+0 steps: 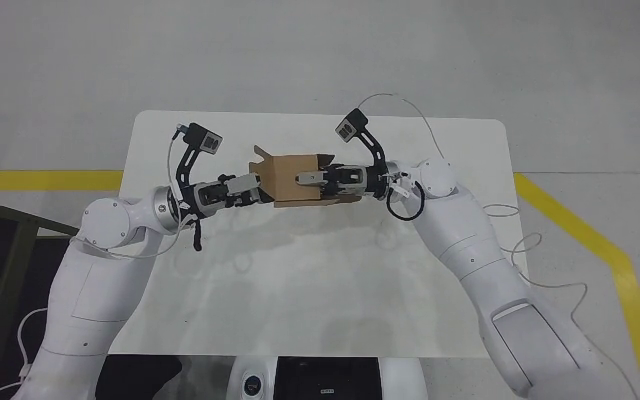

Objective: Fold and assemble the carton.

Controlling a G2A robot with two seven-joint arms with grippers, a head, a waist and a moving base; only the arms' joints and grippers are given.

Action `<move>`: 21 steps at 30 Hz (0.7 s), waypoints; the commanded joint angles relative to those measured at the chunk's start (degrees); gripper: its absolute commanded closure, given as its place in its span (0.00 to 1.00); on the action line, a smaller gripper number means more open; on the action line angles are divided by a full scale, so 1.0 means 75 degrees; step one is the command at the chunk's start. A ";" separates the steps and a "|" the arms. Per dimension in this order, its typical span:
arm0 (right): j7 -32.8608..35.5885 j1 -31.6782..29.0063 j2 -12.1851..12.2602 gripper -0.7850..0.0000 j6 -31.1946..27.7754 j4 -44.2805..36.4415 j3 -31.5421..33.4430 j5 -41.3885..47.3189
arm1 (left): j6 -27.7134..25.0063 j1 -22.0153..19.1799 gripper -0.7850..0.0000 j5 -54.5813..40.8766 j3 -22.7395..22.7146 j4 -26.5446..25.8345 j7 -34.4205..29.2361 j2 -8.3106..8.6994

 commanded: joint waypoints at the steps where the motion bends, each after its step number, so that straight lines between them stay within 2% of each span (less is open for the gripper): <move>1: 0.0030 -0.0014 0.0012 1.00 0.0030 0.0018 0.0030 0.0040 | -0.0043 -0.0024 0.00 0.0035 -0.0068 0.0055 0.0034 0.0007; 12: 0.0613 -0.0159 0.0192 1.00 0.0612 -0.0077 0.0149 -0.0100 | -0.0297 -0.0219 0.00 0.0323 -0.0489 0.0579 0.0346 0.0049; 21: 0.1229 -0.0404 0.0320 1.00 0.1228 -0.0772 -0.0068 -0.0163 | -0.0377 -0.0333 0.00 0.0565 -0.0338 0.0839 0.0612 0.0021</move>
